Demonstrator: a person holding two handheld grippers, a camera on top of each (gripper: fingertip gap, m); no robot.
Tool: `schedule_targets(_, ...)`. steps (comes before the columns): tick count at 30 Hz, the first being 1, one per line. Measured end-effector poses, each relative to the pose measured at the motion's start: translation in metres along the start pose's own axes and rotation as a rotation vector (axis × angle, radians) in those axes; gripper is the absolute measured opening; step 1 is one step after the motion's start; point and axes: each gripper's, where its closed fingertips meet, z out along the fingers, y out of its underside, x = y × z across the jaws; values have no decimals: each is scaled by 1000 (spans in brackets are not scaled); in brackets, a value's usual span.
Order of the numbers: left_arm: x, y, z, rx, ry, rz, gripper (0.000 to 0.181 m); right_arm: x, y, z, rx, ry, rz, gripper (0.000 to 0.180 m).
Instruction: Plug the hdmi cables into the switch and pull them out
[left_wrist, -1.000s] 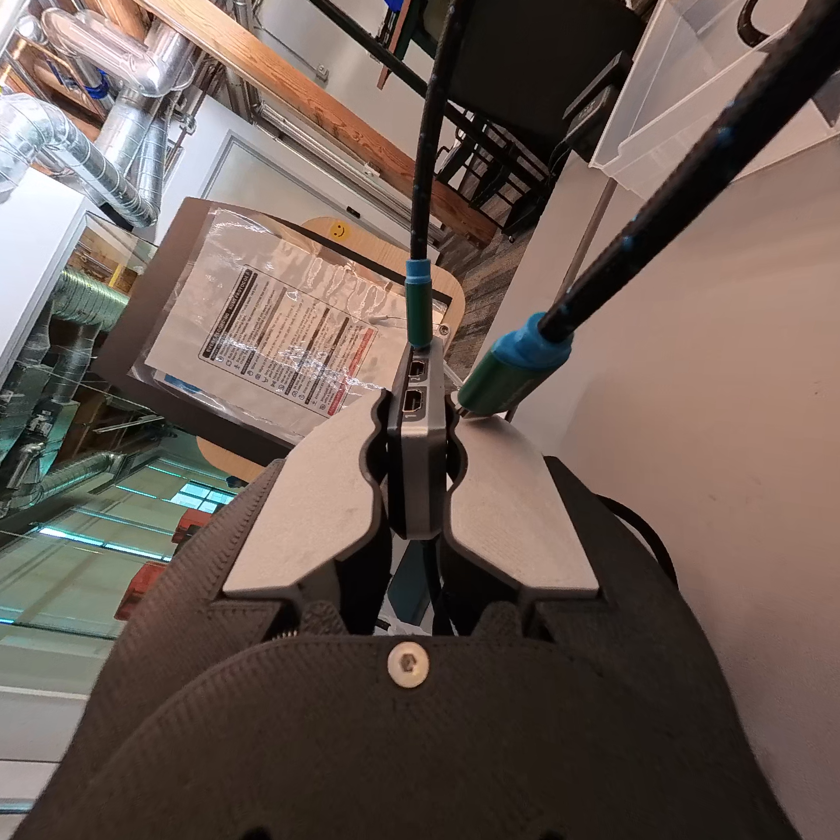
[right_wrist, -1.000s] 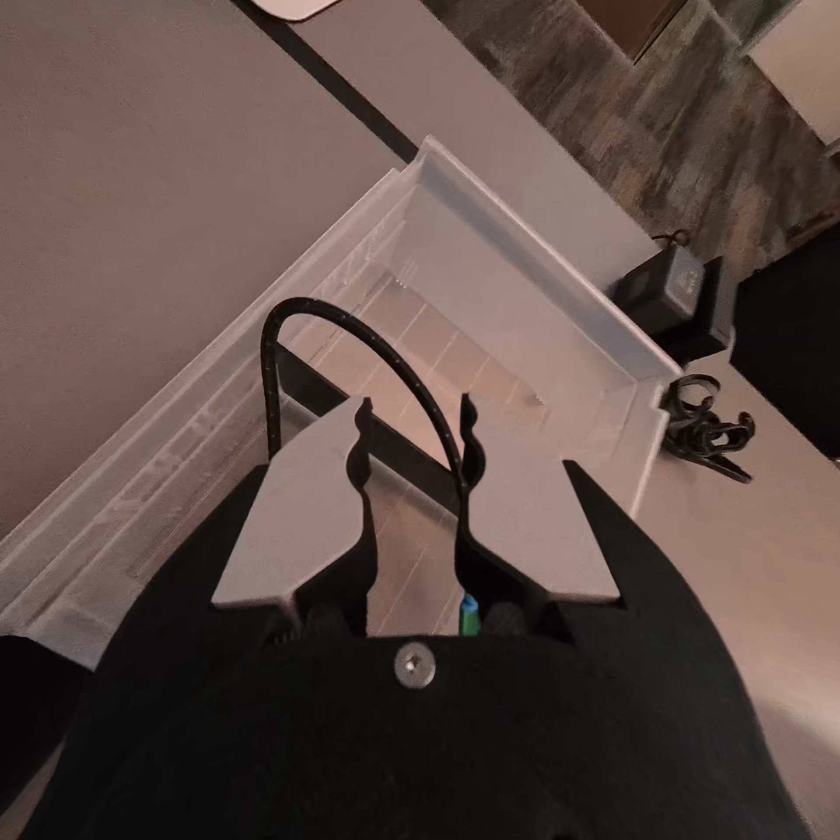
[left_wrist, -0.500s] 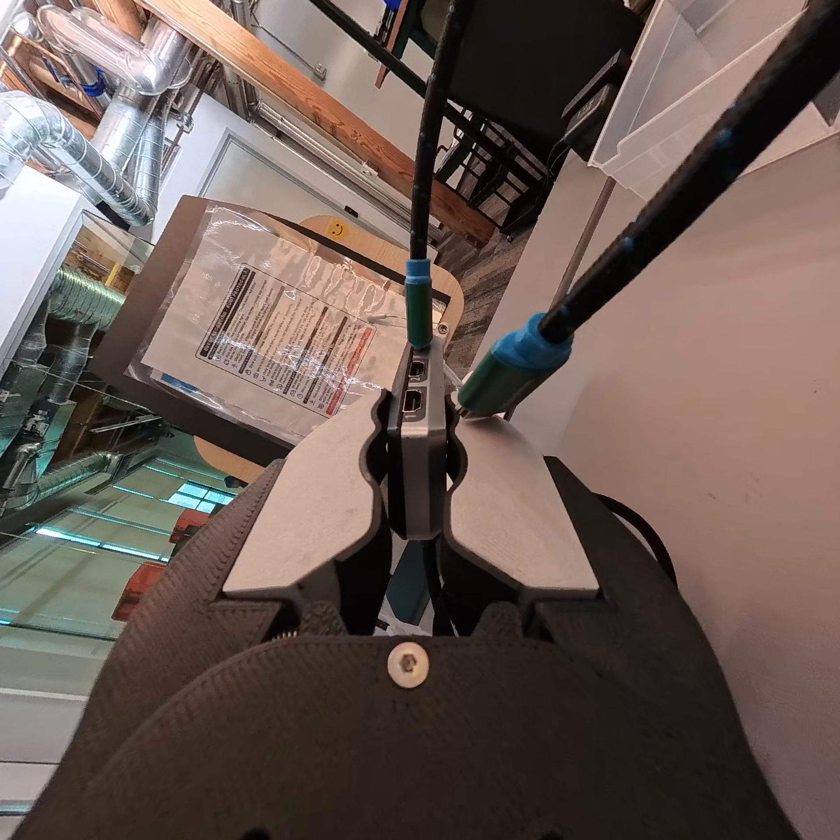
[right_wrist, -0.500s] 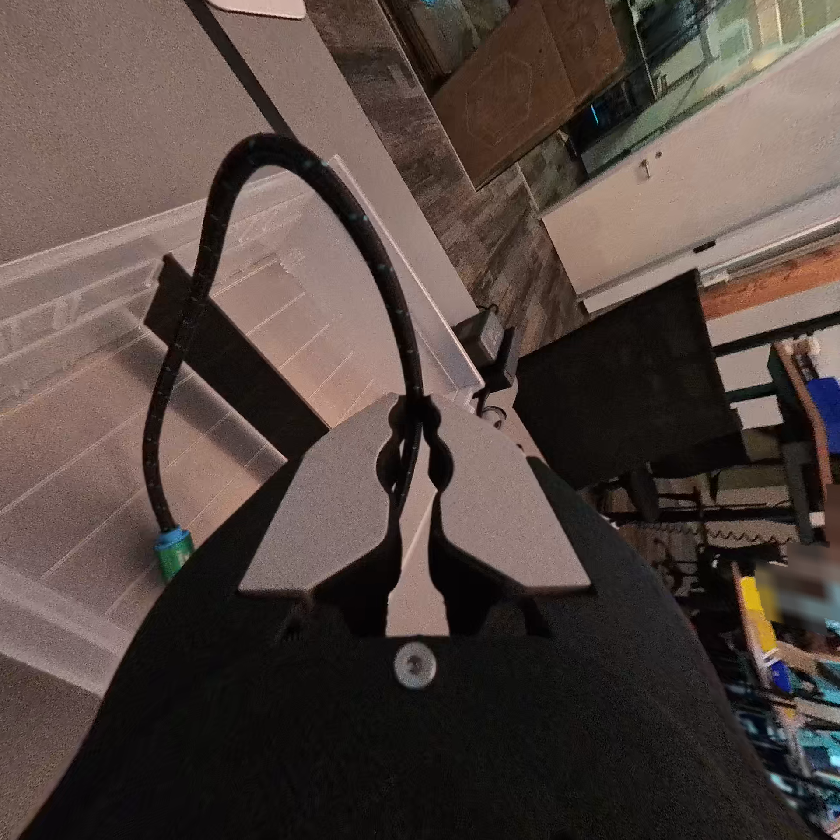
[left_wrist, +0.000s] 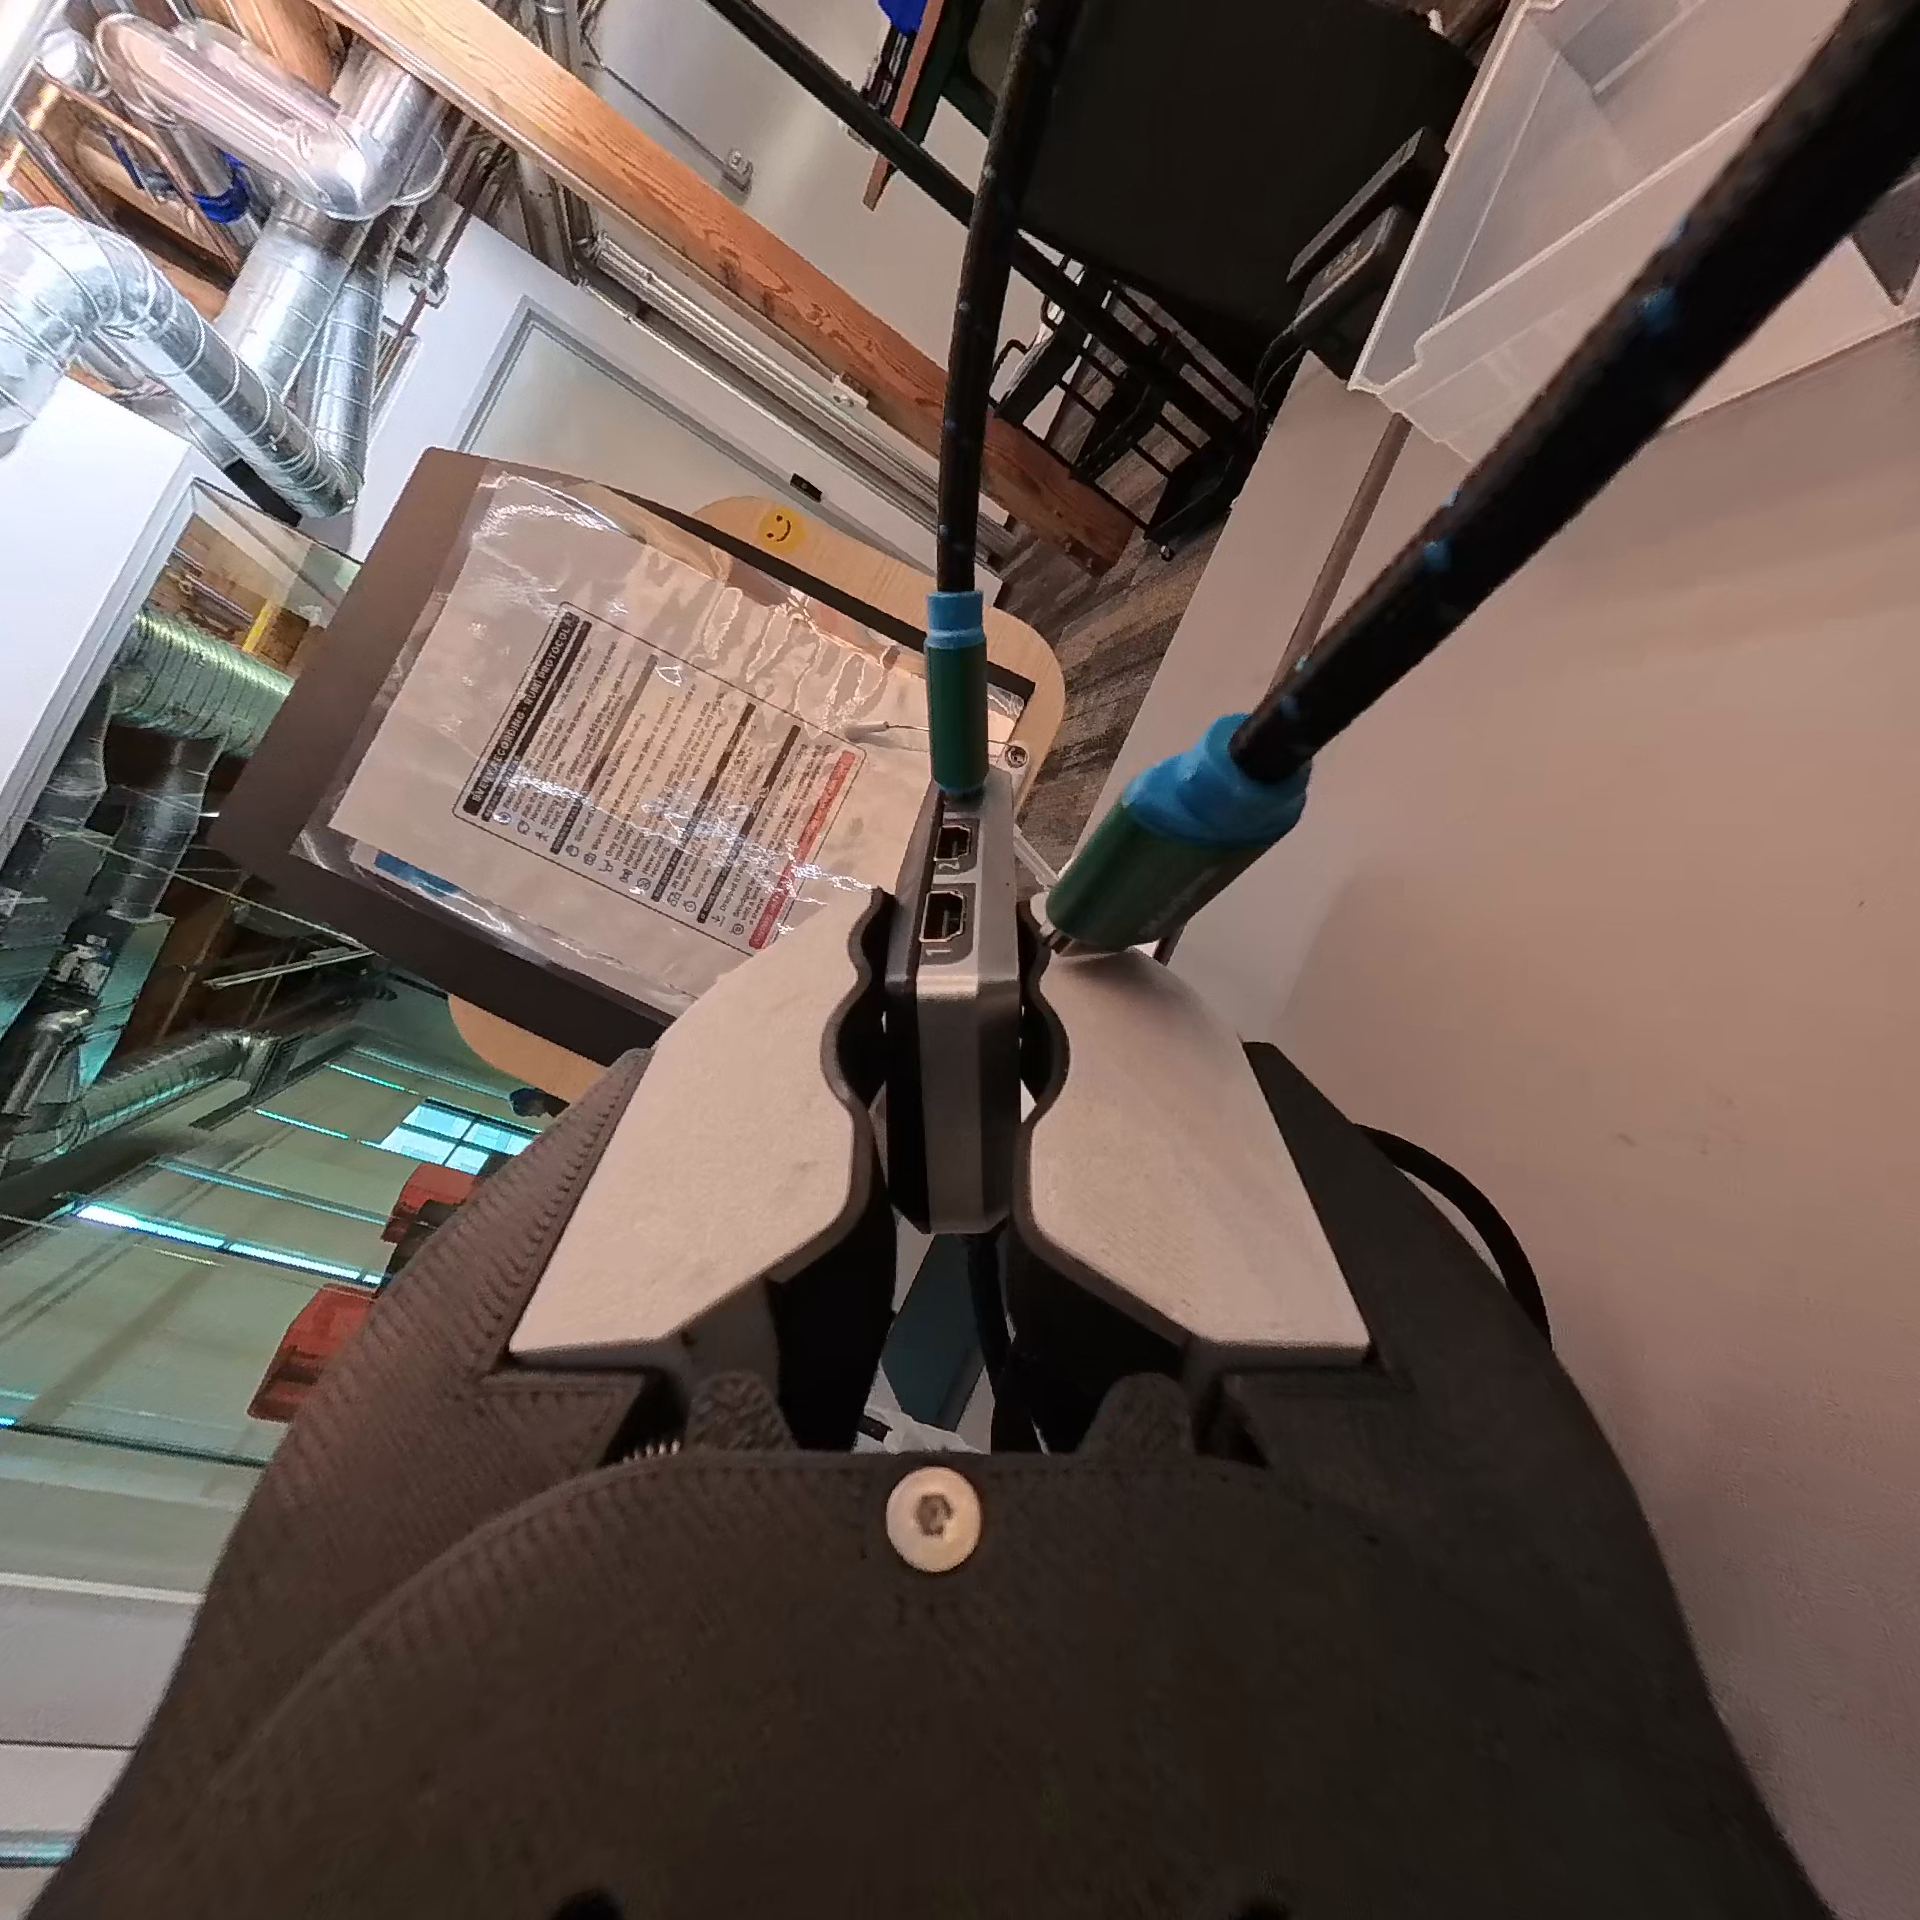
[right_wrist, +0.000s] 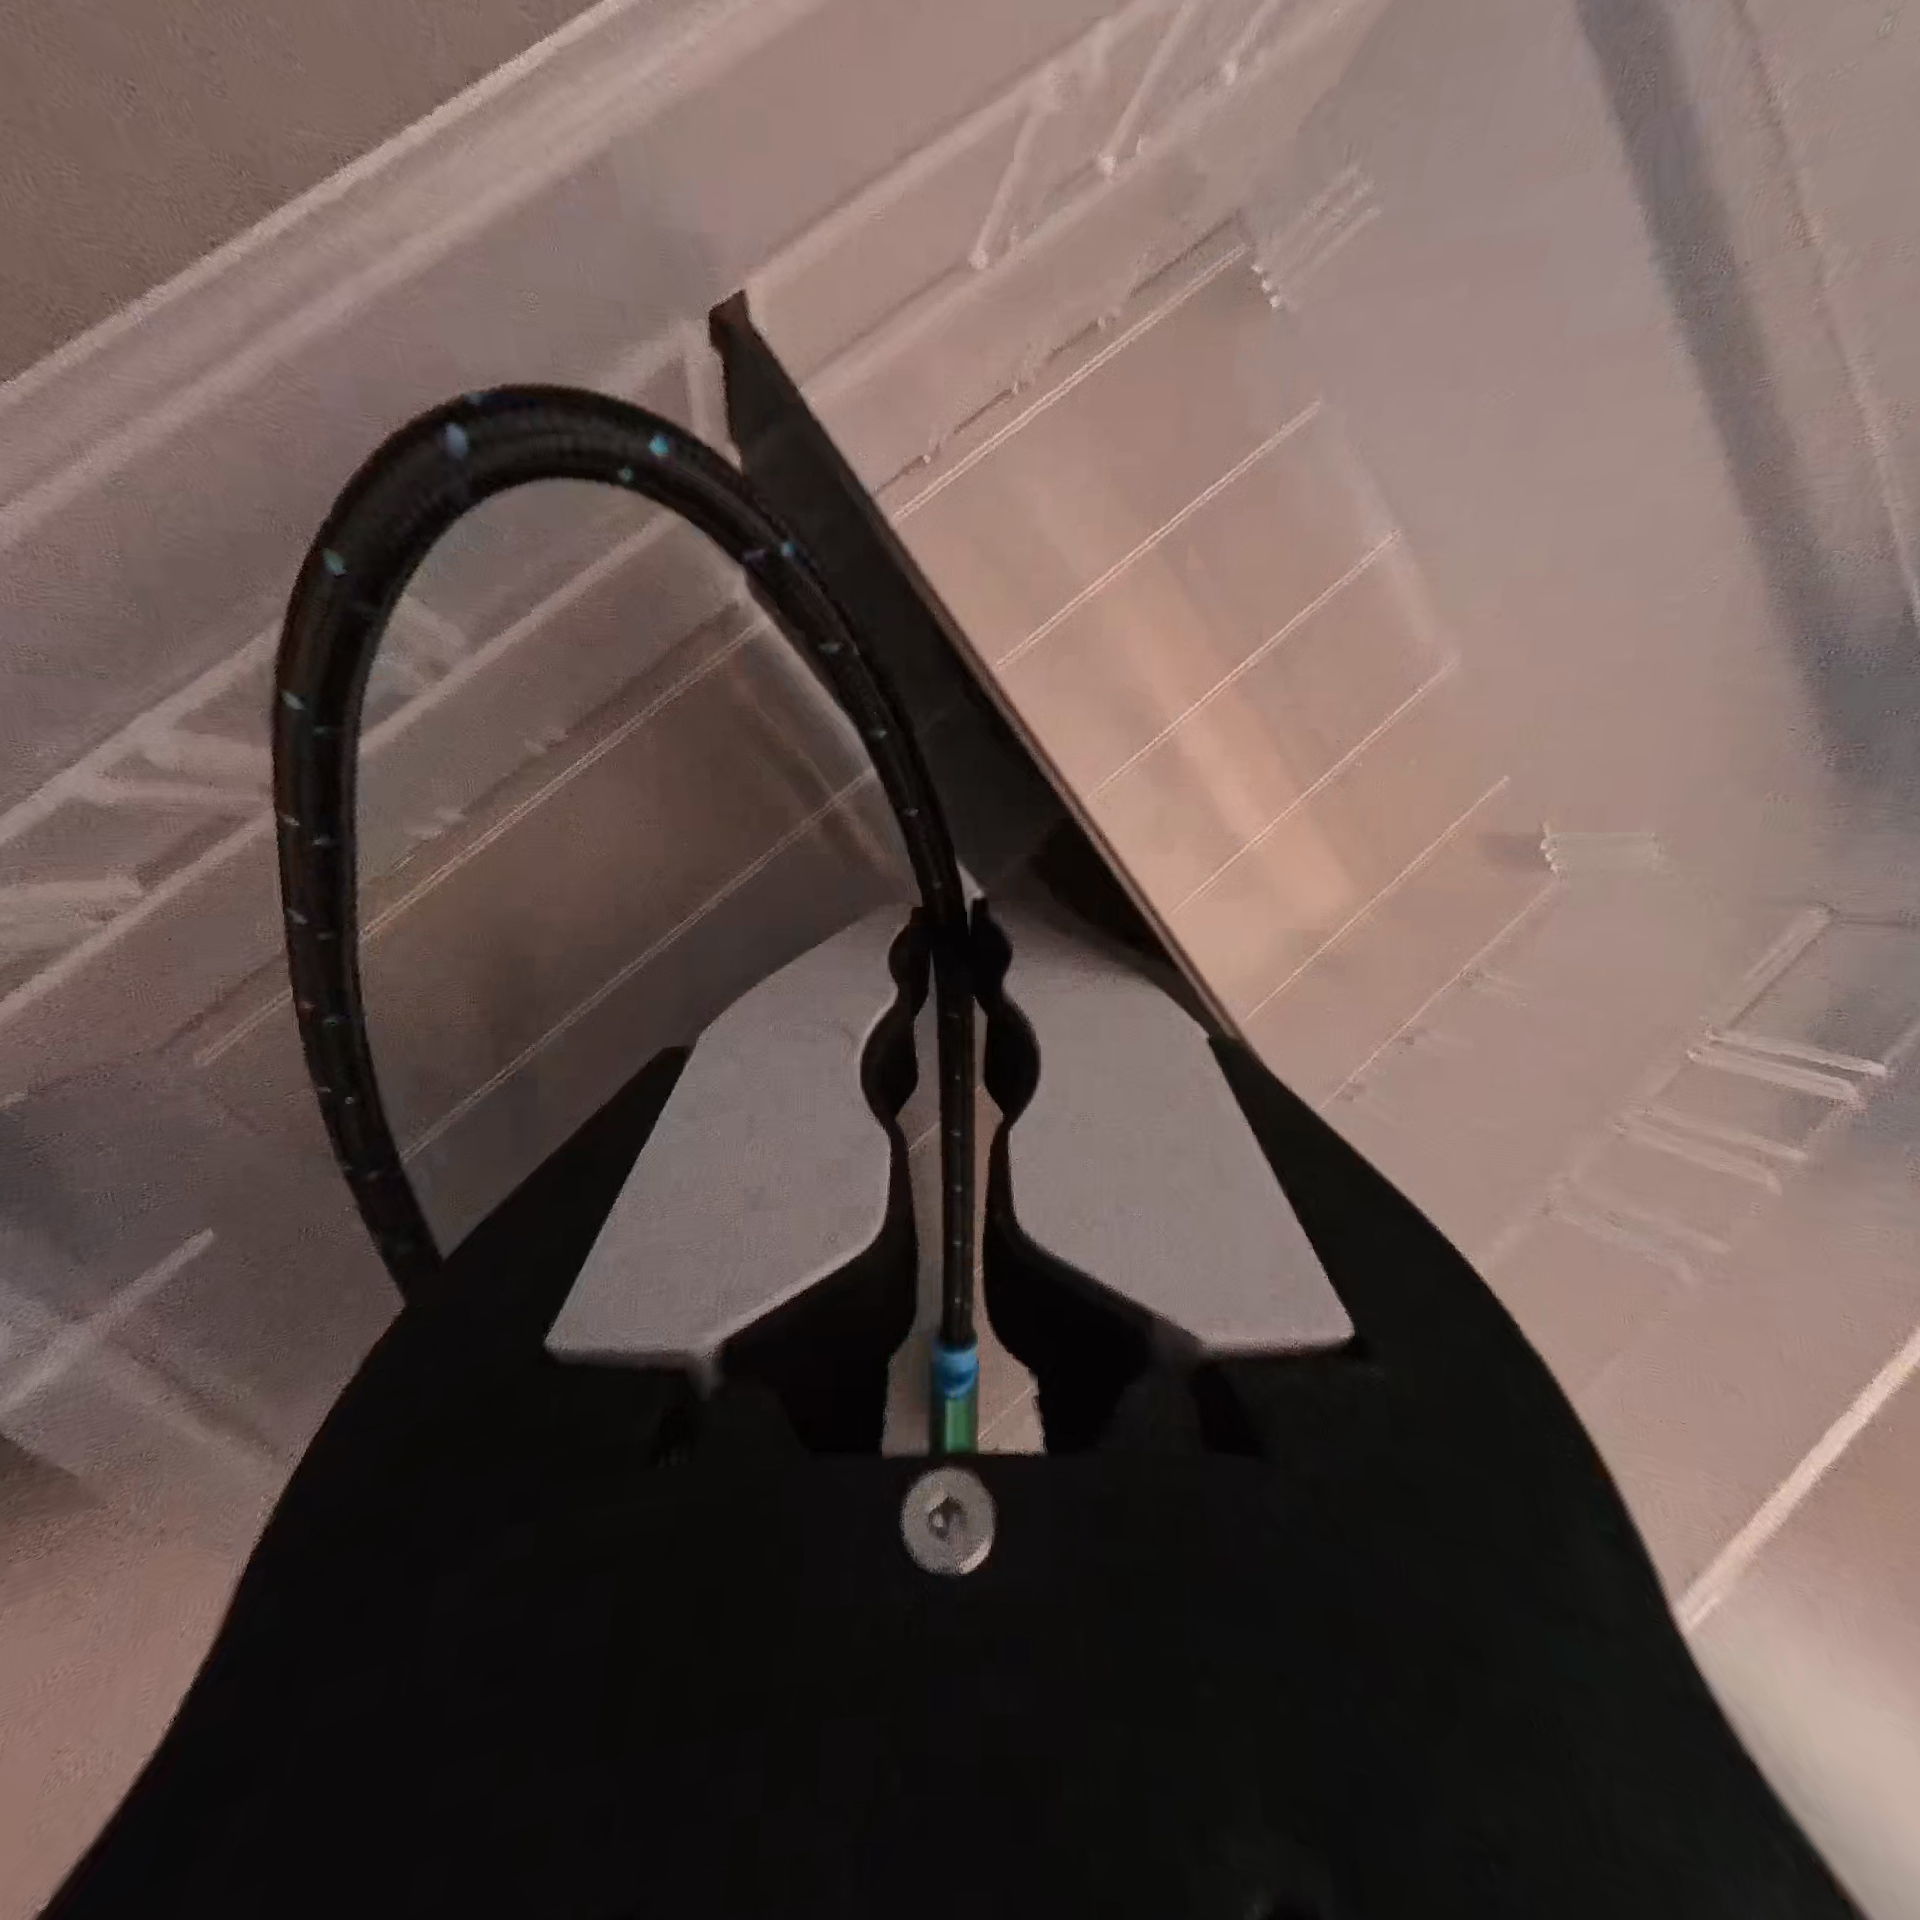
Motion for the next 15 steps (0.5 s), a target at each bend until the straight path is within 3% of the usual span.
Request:
schedule_targets(4, 0, 1, 1, -1, -1, 7, 20, 8, -6, -22, 82, 53, 53, 24)
schedule_targets(8, 3, 2, 2, 2, -2, 21, 21, 20, -32, -72, 237, 168, 100, 29)
schedule_targets(12, 5, 0, 3, 19, -25, 61, 21, 12, -107, -148, 541, 176, 195, 40)
schedule_targets(15, 3, -6, 1, 47, -57, 92, 20, -20, -189, -210, 956, 99, 137, 48)
